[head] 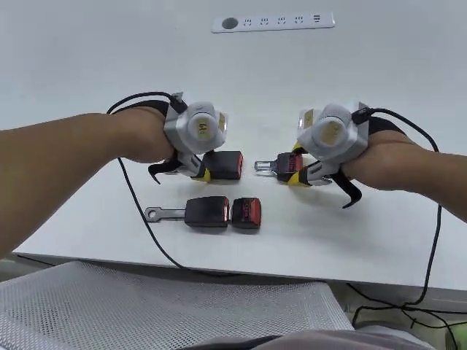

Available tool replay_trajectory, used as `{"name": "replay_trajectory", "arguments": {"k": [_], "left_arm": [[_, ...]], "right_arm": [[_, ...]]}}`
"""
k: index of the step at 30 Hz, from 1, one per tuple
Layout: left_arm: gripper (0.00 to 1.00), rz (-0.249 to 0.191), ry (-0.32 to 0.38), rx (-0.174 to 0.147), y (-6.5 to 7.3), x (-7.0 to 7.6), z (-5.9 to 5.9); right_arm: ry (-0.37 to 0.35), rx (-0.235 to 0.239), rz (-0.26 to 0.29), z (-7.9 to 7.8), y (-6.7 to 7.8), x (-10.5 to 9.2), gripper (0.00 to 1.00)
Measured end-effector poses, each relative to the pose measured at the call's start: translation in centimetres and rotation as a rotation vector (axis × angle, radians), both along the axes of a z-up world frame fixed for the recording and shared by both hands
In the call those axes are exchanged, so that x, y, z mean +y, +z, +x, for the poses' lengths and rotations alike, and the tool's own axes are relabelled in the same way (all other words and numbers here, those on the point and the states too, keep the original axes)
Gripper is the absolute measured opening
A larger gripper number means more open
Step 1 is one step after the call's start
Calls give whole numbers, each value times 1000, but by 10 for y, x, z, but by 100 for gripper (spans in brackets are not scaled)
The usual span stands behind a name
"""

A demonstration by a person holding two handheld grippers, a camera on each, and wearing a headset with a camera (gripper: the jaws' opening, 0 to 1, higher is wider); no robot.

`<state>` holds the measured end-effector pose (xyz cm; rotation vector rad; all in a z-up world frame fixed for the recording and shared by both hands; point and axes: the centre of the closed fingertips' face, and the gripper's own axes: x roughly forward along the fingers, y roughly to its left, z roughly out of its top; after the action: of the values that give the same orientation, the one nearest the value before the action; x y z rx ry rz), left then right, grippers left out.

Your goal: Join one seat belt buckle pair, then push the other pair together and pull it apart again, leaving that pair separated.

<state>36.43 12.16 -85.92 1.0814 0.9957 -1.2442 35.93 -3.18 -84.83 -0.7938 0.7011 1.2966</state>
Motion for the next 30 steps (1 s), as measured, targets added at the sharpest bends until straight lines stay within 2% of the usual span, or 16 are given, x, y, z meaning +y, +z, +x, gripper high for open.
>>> {"name": "replay_trajectory", "arguments": {"k": [7, 15, 22, 30], "left_arm": [[31, 7, 7, -6, 1, 0, -1], [31, -2, 43, -6, 2, 0, 1], [31, -17, 54, -13, 2, 1, 3], [31, -24, 56, -20, 2, 2, 3]], "right_arm": [[-30, -4, -35, -3, -1, -41, 33], [-57, 1, -63, -3, -2, -72, 33], [-62, 2, -94, -3, -3, -87, 33], [-64, 0, -106, 0, -4, -88, 34]]}}
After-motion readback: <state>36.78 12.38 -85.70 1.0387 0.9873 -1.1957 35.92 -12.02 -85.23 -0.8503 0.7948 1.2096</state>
